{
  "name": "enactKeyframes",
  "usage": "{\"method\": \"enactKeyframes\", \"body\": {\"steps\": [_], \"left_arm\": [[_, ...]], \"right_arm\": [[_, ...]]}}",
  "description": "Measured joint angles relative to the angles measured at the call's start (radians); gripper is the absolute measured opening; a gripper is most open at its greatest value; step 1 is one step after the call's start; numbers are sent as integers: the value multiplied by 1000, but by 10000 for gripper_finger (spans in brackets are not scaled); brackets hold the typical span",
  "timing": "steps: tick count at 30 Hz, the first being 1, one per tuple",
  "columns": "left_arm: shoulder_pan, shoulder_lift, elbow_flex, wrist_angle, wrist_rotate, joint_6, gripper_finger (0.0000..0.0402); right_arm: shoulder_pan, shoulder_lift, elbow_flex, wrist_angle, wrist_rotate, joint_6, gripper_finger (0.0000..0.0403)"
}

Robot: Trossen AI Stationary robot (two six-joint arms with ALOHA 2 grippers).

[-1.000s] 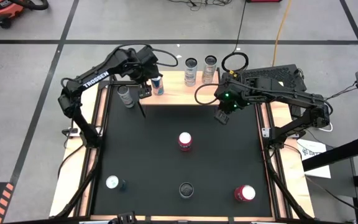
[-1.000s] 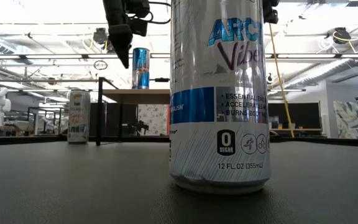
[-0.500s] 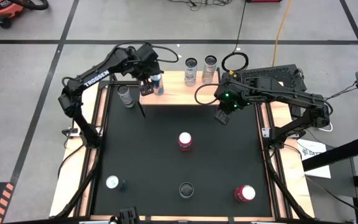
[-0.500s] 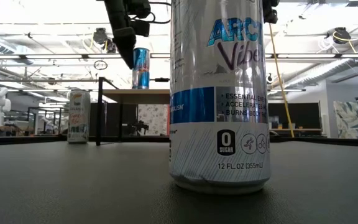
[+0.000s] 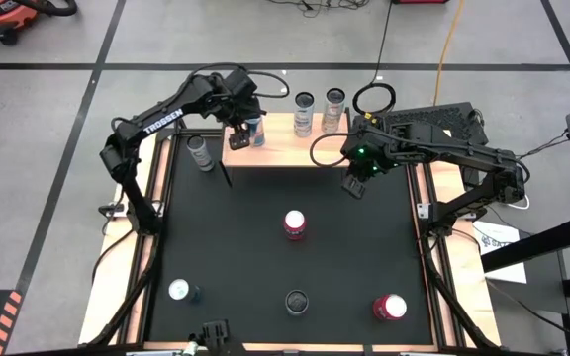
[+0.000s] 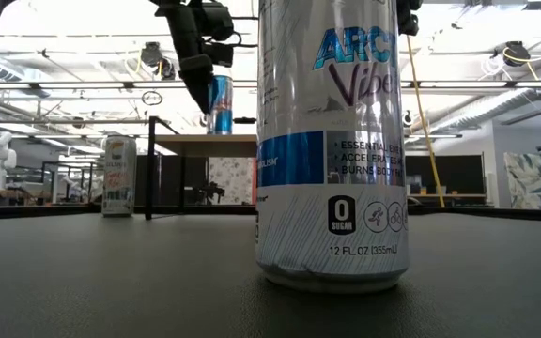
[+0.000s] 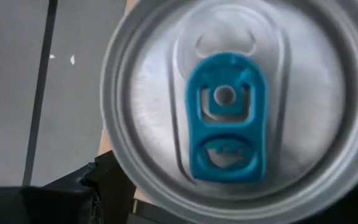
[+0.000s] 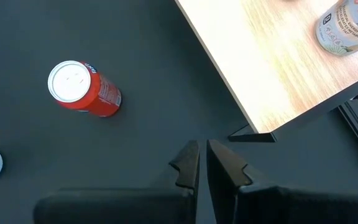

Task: Place canned beverage on shelf
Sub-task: Put the top blue soda can on the shelf

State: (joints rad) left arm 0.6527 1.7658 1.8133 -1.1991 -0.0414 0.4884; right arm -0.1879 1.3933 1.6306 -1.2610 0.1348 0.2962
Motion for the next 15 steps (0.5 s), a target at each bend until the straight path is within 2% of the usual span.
{"method": "enactKeyframes", "body": {"steps": [15], "left_arm": [[0, 10, 0, 35, 0, 90, 302]], "right_arm": [[0, 0, 0, 0, 0, -6, 13]]}}
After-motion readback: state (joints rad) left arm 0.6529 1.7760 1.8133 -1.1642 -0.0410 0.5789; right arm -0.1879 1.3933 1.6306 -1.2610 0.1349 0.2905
